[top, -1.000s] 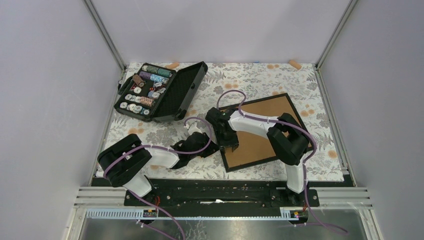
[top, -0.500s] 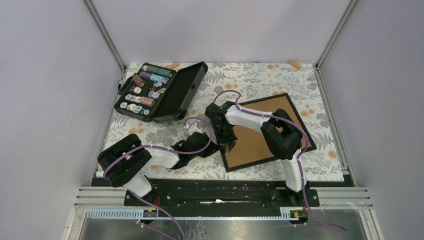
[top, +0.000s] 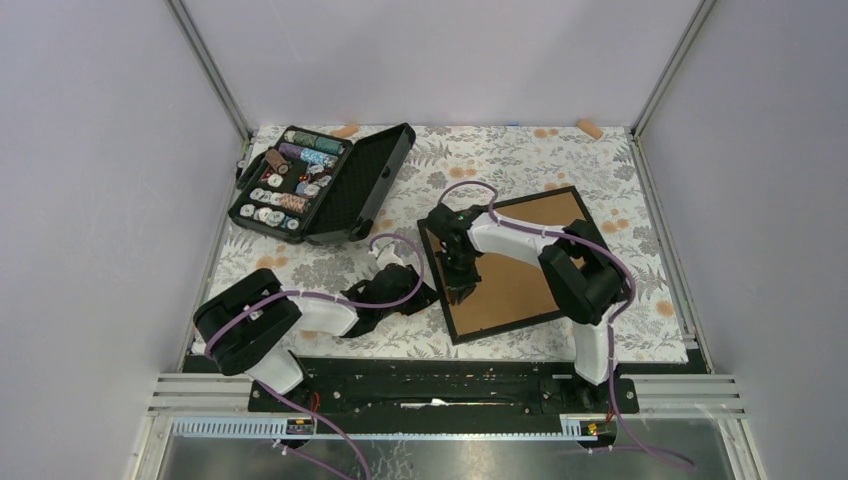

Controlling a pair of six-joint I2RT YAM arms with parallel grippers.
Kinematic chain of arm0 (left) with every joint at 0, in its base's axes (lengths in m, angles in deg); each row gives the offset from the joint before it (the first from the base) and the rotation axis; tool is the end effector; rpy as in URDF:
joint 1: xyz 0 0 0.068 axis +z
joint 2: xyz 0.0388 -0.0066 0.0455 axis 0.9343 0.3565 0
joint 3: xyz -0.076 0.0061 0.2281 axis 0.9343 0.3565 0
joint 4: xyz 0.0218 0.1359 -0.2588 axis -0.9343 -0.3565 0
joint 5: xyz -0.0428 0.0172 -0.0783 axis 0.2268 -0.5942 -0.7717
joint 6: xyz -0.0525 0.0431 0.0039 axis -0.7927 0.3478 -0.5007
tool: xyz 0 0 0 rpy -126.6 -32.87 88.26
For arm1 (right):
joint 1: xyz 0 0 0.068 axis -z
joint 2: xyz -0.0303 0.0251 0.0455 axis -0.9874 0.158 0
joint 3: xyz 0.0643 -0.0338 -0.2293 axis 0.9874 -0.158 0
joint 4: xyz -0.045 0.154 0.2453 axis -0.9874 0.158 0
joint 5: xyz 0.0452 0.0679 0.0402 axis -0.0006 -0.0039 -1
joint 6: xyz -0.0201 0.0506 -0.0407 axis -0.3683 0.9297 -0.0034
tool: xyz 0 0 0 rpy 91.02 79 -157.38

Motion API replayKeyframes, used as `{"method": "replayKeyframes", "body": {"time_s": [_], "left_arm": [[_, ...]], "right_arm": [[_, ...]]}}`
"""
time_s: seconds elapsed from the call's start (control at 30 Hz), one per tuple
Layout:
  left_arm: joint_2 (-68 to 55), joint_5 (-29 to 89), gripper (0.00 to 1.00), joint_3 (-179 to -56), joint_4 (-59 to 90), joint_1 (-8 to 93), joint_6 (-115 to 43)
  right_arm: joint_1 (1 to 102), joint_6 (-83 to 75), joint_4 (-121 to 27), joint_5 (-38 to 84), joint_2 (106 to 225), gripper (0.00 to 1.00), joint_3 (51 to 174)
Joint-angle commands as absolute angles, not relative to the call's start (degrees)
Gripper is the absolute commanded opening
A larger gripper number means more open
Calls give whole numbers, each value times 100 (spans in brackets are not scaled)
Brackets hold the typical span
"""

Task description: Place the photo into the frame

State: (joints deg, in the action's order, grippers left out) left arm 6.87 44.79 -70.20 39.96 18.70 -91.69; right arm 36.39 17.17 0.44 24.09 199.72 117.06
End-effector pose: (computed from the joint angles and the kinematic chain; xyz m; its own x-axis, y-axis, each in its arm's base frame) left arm 0.1927 -0.2229 0.0436 -0.7998 -0.4722 -0.3707 -0.0854 0.7007 -0.7083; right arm 0.2780 0.2820 0.0817 -0.9570 -0.2859 -0.0488 -0.2900 0.9443 0.1557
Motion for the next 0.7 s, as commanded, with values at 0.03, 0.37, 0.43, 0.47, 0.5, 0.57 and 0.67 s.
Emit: {"method": "replayKeyframes", "body": {"time_s": [0.03,0.37,0.43,0.47,0.5,0.57,0.67], "left_arm": [[274,4452,28,-6810,1970,1871,-8038],[-3268,5056,76,-6987,-560,1868,-7478],[-3597,5065,82,-7151,-917,1869,-7378],[-3691,5083,83,-7270,-1067,1874,-7350],[-3756,5114,85,-7339,-1198,1874,-7342],[-3871,5152,88,-7400,-1343,1871,-7360],[-4024,5124,89,-7342,-1302,1871,-7409]], "right_arm": [[3705,1704,-1158,2978,19267,39,10629],[3644,1426,-1752,3032,19104,54,10873],[3526,1447,-1577,3397,19450,54,11314],[3472,1463,-1390,3563,19651,54,11554],[3416,1475,-1271,3714,19851,54,11788],[3241,1514,-1080,3994,20193,54,12234],[3102,1610,-915,4226,20623,49,12493]]}}
